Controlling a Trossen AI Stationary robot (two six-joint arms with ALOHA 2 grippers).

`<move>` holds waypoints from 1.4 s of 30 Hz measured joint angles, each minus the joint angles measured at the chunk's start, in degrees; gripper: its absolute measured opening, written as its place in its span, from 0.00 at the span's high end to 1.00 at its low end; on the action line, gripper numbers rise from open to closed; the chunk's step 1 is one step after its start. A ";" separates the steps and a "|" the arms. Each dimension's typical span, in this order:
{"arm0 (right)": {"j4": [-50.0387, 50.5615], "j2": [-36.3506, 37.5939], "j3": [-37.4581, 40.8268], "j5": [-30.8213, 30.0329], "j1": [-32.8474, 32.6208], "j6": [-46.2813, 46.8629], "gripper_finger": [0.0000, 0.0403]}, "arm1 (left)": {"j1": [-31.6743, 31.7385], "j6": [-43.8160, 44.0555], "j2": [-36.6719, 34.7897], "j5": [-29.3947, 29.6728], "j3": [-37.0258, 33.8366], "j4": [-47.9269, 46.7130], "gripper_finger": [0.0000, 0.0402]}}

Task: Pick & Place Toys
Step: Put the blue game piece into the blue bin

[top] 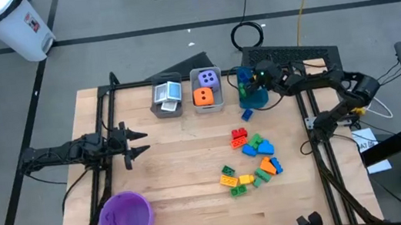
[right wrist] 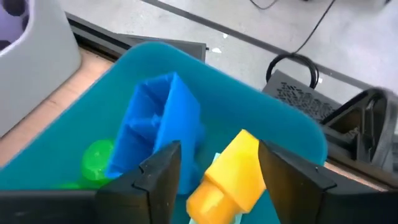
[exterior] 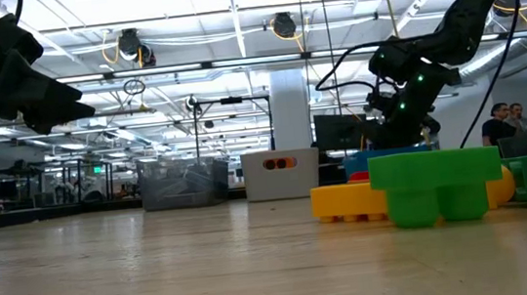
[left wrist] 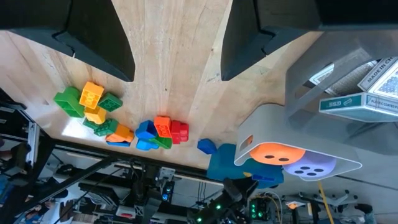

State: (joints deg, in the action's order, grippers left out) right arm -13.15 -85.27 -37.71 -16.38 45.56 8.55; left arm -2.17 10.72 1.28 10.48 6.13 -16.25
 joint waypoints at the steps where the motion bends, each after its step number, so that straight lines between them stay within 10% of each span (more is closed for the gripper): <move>1: -0.01 0.56 0.02 0.04 -0.08 -0.52 0.47 | 0.02 0.00 0.00 0.00 0.00 0.00 0.39; 31: 10.43 18.63 0.64 0.35 -38.05 -4.94 0.47 | 0.02 0.00 0.00 0.00 0.00 0.00 0.39; 42: 15.78 18.59 3.87 4.44 -40.17 -4.62 0.47 | 0.02 0.00 0.00 0.00 0.00 0.00 0.39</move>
State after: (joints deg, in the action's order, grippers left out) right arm 2.63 -66.67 -33.84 -11.94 5.40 3.93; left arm -2.15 10.72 1.28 10.48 6.13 -16.25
